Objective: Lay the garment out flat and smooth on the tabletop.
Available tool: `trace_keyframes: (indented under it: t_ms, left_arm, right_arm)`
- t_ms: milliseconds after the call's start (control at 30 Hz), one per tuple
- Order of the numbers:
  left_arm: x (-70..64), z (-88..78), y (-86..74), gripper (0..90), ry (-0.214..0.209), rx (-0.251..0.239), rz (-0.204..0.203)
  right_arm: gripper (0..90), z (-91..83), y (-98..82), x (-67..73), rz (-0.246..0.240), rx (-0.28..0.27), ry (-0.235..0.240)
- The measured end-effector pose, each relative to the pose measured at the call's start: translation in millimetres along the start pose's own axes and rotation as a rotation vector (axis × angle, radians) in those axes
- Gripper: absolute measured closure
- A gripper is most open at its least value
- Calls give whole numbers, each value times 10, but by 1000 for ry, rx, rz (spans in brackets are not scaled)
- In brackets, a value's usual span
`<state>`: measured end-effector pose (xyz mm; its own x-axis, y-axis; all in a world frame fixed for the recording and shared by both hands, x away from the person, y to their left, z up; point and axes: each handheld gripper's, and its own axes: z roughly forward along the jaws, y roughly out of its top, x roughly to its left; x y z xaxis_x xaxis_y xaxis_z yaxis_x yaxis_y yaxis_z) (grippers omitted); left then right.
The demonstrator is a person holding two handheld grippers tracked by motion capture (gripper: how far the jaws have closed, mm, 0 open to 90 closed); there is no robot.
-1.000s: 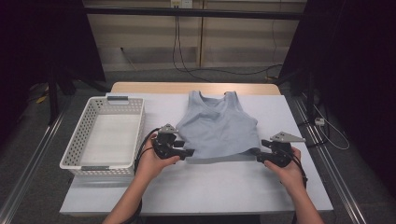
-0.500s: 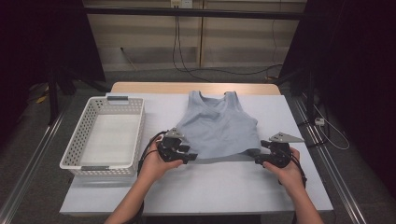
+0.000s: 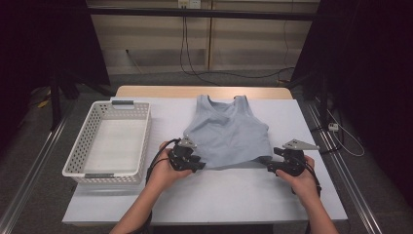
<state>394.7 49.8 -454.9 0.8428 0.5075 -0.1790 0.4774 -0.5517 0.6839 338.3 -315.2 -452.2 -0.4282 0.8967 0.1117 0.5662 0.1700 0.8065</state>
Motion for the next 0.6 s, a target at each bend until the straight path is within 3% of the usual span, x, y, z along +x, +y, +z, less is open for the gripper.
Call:
trace_keyframes:
  t_ms: [267,600]
  left_arm:
    - [22,-7,6,840,6,14,-48]
    - [22,-75,66,891,-8,-3,-85]
  right_arm:
    - [259,2,-2,1,-1,0,-1]
    - [254,-13,2,7,-3,-4,2]
